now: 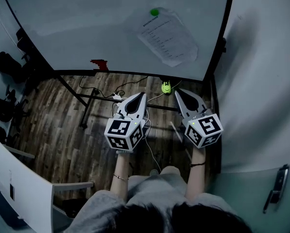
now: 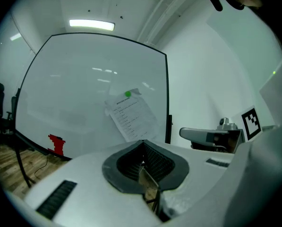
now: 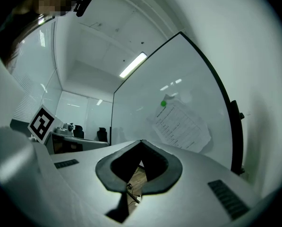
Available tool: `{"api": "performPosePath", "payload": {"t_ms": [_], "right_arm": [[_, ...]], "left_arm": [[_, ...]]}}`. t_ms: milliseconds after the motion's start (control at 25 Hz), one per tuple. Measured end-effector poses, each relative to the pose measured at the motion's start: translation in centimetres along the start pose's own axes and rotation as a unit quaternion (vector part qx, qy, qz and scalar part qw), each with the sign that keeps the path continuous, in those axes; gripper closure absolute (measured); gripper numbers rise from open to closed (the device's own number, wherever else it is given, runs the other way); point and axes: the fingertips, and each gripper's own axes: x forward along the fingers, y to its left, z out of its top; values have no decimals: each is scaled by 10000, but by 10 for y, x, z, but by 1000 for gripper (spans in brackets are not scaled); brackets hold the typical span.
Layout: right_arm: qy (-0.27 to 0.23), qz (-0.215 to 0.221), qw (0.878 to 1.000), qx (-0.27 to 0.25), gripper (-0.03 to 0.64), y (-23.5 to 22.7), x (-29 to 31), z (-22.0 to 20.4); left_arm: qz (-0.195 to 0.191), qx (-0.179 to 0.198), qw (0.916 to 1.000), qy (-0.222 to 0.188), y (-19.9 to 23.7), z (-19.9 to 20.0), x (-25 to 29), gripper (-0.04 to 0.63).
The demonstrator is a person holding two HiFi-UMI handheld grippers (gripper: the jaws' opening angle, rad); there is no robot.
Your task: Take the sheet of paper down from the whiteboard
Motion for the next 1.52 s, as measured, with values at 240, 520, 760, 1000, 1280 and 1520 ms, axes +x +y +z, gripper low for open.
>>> {"api": "performPosePath", "payload": {"t_ms": [240,520,760,1000,1280,1520], "right_arm": [[4,-272,9996,124,615,-25,7,1],[160,-13,9998,-82,615,-30,44,-4],[107,119,9996,-215,615,-50,76,11],[78,205,9991,-356,617,-72,96,32],[111,209,9980,-579,615,-95,107,45],[131,-16,9979,-633,615,-125,107,53]], "left_arm": [[132,250,9993,253,8,-9,13,591],[27,161,9995,269,19,-12,40,591],[-79,112,9999,37,29,13,70,591],[-81,159,9998,-66,30,33,98,591],[97,240,9994,-234,36,53,124,591],[213,314,9988,-308,38,62,142,591]]}}
